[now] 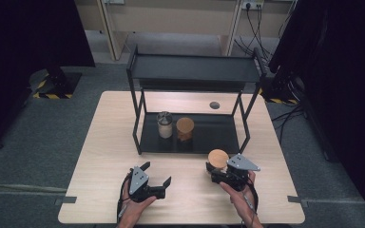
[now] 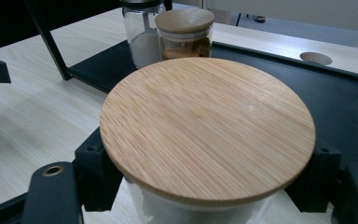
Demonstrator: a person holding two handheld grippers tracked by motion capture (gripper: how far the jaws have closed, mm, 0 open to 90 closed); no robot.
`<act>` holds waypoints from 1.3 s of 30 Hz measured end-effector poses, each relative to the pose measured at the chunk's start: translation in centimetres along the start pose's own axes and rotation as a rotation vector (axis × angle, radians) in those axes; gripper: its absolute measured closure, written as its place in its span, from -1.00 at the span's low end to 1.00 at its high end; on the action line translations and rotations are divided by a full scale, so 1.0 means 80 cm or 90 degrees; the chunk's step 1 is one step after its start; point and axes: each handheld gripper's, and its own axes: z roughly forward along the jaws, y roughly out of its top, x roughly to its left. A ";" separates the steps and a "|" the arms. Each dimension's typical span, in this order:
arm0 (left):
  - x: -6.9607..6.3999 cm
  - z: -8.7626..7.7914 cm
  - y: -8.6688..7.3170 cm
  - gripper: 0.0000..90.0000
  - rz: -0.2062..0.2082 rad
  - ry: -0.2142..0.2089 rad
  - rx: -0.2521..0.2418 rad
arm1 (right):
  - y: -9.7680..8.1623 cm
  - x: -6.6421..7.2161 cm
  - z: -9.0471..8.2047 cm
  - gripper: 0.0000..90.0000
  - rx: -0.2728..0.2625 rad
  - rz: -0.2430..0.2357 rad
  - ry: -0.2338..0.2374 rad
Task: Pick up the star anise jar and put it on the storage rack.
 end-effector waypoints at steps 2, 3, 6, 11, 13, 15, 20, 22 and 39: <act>0.000 0.000 0.000 -0.96 -0.001 0.000 0.000 | 0.002 0.000 0.002 -0.42 -0.001 0.000 0.000; 0.000 0.000 0.000 -0.96 -0.001 0.000 0.000 | 0.002 -0.001 0.003 -0.42 0.000 -0.001 0.000; 0.000 0.000 0.000 -0.96 -0.001 0.000 0.000 | 0.005 -0.001 0.007 -0.42 0.000 0.000 0.000; 0.000 0.000 0.000 -0.96 0.000 0.000 0.000 | 0.009 -0.002 0.015 -0.42 0.003 -0.001 0.002; 0.000 0.000 0.000 -0.96 0.000 0.000 0.000 | 0.011 -0.003 0.018 -0.42 0.003 0.001 0.003; 0.000 0.000 0.000 -0.96 0.000 0.000 0.000 | 0.013 -0.003 0.022 -0.42 0.005 -0.001 0.003; 0.000 0.000 0.000 -0.96 -0.001 0.000 0.000 | 0.019 -0.003 0.031 -0.42 0.006 -0.002 0.004; 0.000 0.000 0.000 -0.96 0.000 0.000 -0.001 | 0.021 -0.003 0.034 -0.42 0.007 0.000 0.002; 0.000 0.000 0.000 -0.96 0.000 -0.001 -0.001 | 0.035 -0.006 0.067 -0.42 0.013 0.002 -0.021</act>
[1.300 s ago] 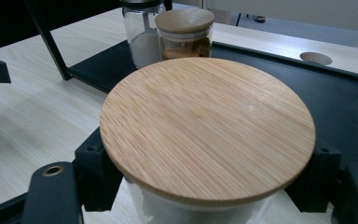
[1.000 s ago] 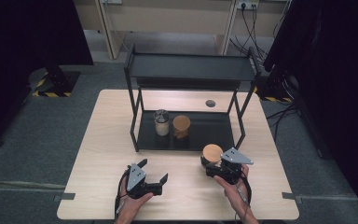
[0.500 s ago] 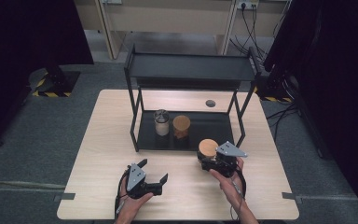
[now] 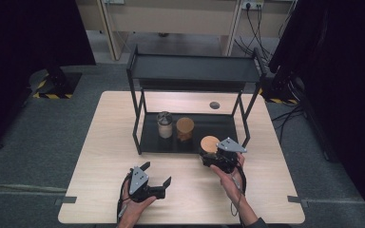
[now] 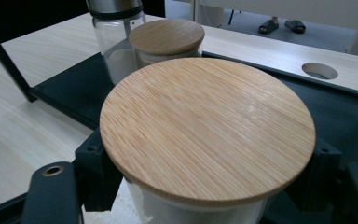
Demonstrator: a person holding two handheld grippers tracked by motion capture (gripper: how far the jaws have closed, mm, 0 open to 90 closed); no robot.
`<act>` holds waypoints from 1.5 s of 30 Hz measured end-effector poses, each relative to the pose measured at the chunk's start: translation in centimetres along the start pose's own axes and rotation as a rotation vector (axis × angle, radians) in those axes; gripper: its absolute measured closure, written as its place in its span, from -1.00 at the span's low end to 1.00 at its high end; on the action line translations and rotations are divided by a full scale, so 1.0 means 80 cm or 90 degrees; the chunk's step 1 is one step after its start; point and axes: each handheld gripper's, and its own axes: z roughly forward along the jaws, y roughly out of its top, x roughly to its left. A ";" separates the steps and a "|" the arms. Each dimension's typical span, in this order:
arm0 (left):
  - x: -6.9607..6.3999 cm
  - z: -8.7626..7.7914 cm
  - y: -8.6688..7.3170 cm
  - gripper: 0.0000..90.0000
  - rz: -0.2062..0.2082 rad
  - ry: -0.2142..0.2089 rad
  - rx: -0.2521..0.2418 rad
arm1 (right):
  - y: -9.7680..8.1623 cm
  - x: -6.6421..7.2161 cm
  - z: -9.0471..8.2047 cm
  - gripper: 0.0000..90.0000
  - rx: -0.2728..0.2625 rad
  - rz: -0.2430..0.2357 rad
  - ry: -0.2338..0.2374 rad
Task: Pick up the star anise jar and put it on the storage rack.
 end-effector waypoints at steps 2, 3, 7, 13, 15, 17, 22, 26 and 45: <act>0.000 0.000 0.000 -0.96 -0.001 0.000 0.001 | 0.002 -0.001 0.003 -0.42 -0.001 0.000 -0.002; 0.000 0.000 0.000 -0.96 -0.001 0.000 0.000 | 0.003 -0.002 0.005 -0.42 -0.001 0.000 -0.003; 0.000 0.000 0.000 -0.96 0.000 0.000 0.000 | 0.006 -0.004 0.014 -0.42 0.001 0.005 -0.008; 0.000 0.000 0.000 -0.96 -0.001 0.000 0.000 | 0.010 -0.007 0.025 -0.42 0.002 0.008 -0.015; 0.000 0.000 0.000 -0.96 0.000 0.000 0.000 | 0.011 -0.009 0.028 -0.42 0.003 0.011 -0.019; 0.000 0.000 0.000 -0.96 0.000 0.000 0.000 | 0.012 -0.010 0.031 -0.42 0.004 0.012 -0.023; 0.000 0.000 0.000 -0.96 -0.001 0.000 0.000 | 0.010 -0.013 0.034 -0.42 0.004 0.017 -0.030; 0.000 0.000 0.000 -0.96 -0.001 0.000 0.000 | 0.011 -0.016 0.035 -0.42 0.002 0.018 -0.033; 0.000 0.000 0.000 -0.96 -0.001 0.000 0.001 | 0.017 -0.019 0.050 -0.42 -0.002 0.025 -0.045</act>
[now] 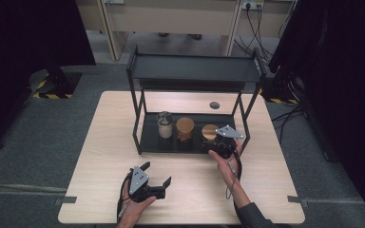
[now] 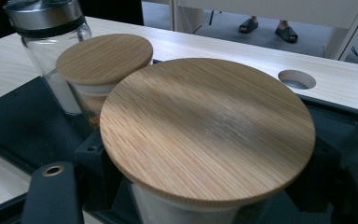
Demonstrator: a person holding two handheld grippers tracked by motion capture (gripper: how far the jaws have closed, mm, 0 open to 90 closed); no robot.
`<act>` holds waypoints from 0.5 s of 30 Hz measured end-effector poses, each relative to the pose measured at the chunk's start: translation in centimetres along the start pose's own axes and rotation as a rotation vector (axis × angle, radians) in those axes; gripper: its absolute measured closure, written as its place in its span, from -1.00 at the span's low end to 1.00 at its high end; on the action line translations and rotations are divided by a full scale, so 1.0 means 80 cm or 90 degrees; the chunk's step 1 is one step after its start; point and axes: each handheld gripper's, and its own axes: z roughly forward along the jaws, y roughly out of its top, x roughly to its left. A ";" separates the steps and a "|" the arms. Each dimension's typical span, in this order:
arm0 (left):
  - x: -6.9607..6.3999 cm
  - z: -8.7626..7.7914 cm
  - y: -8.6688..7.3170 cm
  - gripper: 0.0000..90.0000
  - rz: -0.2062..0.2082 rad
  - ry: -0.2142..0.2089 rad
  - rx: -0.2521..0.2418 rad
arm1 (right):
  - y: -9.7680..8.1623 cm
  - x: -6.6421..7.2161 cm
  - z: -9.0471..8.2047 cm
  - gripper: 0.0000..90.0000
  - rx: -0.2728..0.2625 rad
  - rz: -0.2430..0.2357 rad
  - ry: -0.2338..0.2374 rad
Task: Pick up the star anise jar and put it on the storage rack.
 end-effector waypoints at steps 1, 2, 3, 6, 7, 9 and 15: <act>0.000 0.000 0.000 -0.96 0.000 0.000 0.000 | 0.000 0.000 0.001 -0.42 0.000 -0.001 -0.001; 0.000 0.000 0.000 -0.96 0.000 0.000 0.000 | 0.001 0.000 0.002 -0.42 0.001 -0.001 -0.001; 0.000 0.000 0.000 -0.96 0.000 0.000 -0.001 | 0.001 0.000 0.003 -0.42 0.001 0.000 -0.002; 0.000 0.000 0.000 -0.96 0.000 0.000 0.000 | 0.002 0.001 0.006 -0.42 0.002 -0.001 -0.004; 0.000 0.000 0.000 -0.96 0.000 0.000 -0.001 | 0.002 0.001 0.007 -0.42 0.001 0.000 -0.006; 0.000 0.000 0.000 -0.96 0.000 0.000 -0.001 | 0.003 0.001 0.009 -0.42 0.002 0.000 -0.009; 0.000 0.000 0.000 -0.96 0.000 0.000 0.000 | 0.006 0.002 0.013 -0.42 0.000 -0.001 -0.015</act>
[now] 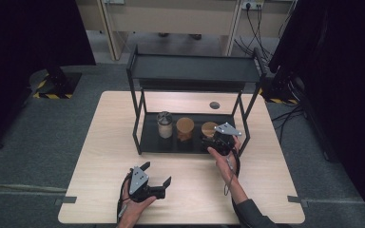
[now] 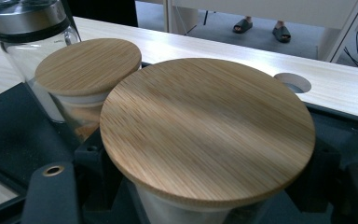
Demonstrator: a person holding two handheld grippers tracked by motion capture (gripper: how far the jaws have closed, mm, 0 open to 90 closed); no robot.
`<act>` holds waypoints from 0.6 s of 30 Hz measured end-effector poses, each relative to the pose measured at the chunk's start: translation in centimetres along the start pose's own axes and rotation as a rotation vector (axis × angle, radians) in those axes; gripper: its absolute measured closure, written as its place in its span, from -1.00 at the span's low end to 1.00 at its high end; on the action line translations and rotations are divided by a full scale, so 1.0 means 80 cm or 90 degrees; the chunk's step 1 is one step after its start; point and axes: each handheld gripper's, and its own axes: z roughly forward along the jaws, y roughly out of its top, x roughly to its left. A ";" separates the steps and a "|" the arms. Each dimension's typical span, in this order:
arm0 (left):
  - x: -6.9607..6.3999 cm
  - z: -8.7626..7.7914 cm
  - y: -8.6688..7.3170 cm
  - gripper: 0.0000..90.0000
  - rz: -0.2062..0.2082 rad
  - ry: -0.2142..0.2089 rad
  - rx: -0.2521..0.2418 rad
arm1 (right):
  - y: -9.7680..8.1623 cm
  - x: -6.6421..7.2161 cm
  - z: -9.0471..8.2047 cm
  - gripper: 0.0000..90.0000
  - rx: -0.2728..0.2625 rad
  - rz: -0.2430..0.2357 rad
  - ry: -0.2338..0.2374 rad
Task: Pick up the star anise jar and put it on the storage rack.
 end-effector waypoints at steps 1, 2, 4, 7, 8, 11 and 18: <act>0.000 0.000 0.000 -0.96 0.000 0.000 0.000 | 0.000 0.000 0.001 -0.42 0.000 0.000 -0.001; 0.000 0.000 0.000 -0.96 0.000 0.000 0.000 | 0.001 0.000 0.002 -0.42 0.000 0.000 -0.002; 0.000 0.000 0.000 -0.96 -0.001 0.000 0.000 | 0.002 0.000 0.004 -0.42 0.000 0.002 -0.004; 0.000 0.000 0.000 -0.96 0.000 0.000 0.000 | 0.002 0.001 0.007 -0.42 0.000 0.001 -0.007; 0.000 0.000 0.000 -0.96 0.000 0.000 0.000 | 0.003 0.001 0.008 -0.42 0.001 0.001 -0.008; 0.000 0.000 0.000 -0.96 -0.001 0.000 0.000 | 0.004 0.000 0.013 -0.42 0.003 0.005 -0.012; 0.000 0.000 0.000 -0.96 -0.001 0.000 0.000 | 0.005 0.001 0.022 -0.42 0.005 0.008 -0.020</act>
